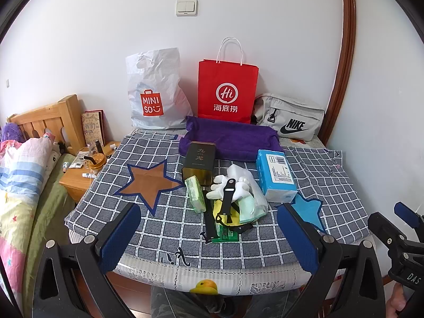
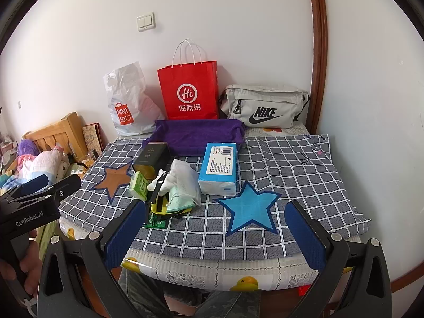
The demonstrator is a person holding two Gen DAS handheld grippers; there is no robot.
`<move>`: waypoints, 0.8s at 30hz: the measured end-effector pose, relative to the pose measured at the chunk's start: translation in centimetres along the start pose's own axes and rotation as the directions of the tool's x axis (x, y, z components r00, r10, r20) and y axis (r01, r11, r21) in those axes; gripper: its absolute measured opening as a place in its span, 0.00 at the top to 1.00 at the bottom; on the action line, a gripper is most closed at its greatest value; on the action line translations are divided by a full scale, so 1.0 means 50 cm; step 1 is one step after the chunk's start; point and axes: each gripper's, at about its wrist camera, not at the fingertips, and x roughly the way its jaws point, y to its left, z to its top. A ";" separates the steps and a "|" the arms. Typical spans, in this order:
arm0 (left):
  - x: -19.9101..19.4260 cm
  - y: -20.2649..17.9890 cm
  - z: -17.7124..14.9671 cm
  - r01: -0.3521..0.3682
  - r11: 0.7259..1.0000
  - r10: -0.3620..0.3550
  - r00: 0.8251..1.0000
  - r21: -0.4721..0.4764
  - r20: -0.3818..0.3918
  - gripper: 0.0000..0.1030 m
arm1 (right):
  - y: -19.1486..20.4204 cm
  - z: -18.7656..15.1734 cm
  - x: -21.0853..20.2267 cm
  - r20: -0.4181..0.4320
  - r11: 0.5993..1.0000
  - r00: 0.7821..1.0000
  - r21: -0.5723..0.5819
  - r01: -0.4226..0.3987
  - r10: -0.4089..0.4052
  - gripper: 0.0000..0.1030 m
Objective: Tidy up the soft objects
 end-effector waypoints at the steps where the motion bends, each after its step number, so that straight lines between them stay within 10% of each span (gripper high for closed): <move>1: 0.000 0.000 0.000 -0.001 1.000 0.001 1.000 -0.001 -0.002 0.00 | 0.000 -0.001 0.000 0.002 1.000 1.000 -0.001 -0.002 0.002 0.00; 24: 0.001 0.003 -0.002 -0.003 1.000 0.003 1.000 -0.002 -0.003 0.00 | 0.004 -0.001 -0.003 0.010 1.000 1.000 -0.006 -0.006 0.006 0.00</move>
